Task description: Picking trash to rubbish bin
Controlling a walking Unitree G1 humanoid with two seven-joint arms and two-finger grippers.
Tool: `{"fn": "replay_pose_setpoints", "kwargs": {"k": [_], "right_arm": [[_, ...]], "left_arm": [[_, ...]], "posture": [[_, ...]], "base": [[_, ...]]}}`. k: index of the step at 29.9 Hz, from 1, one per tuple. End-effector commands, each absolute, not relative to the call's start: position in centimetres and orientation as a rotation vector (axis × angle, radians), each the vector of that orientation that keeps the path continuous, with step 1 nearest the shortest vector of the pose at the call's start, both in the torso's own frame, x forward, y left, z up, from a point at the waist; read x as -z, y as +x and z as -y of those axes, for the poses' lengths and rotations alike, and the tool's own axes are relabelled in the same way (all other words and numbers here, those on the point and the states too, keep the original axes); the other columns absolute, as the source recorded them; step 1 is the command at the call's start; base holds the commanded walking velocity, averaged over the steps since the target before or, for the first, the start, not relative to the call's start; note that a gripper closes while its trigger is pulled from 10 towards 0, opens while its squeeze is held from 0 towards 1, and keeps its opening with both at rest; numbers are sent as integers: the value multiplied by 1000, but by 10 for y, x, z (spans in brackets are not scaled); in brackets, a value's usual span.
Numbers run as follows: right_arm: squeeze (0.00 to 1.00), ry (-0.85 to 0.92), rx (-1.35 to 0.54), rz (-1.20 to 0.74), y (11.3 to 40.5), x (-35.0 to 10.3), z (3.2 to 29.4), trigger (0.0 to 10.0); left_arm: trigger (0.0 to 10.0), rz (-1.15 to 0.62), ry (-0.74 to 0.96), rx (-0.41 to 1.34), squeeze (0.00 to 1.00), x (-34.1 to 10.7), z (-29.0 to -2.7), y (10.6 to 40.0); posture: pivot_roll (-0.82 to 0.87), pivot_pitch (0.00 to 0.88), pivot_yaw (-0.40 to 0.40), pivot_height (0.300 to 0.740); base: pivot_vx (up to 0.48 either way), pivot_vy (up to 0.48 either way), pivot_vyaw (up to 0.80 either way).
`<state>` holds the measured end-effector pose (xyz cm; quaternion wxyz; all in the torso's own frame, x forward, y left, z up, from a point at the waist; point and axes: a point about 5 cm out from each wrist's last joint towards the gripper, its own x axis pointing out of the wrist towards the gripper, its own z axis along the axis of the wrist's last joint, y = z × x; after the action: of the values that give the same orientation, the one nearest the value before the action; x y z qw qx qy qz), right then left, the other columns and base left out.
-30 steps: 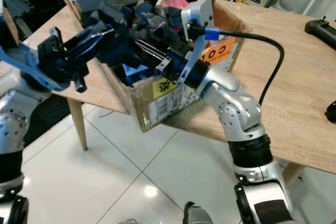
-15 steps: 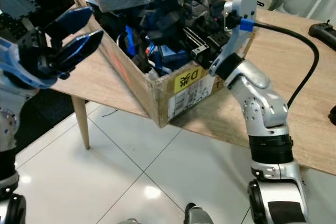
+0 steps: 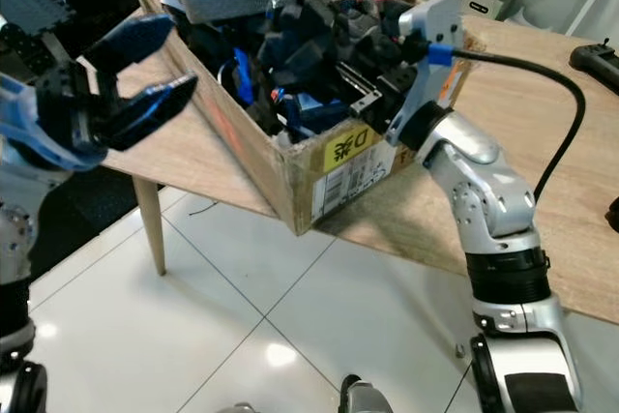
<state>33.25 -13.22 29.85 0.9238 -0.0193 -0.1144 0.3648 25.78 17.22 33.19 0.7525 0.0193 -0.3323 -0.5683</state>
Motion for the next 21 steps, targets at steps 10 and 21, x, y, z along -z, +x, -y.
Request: {"fn": "replay_pose_setpoints", "kwargs": {"k": [10,21], "right_arm": [[0,-41,-765,-15,338,-266,136,10000],[1000,67,-792,150,328,-304,152,10000]], "left_arm": [[10000,677,92,1279,0,-326,-162,256],[10000,655,112,1272,0,-322,-159,258]], "posture": [[-61,220,-12,740],[-64,216,-10,740]], "base": [[0,0,0],[0,0,0]]}}
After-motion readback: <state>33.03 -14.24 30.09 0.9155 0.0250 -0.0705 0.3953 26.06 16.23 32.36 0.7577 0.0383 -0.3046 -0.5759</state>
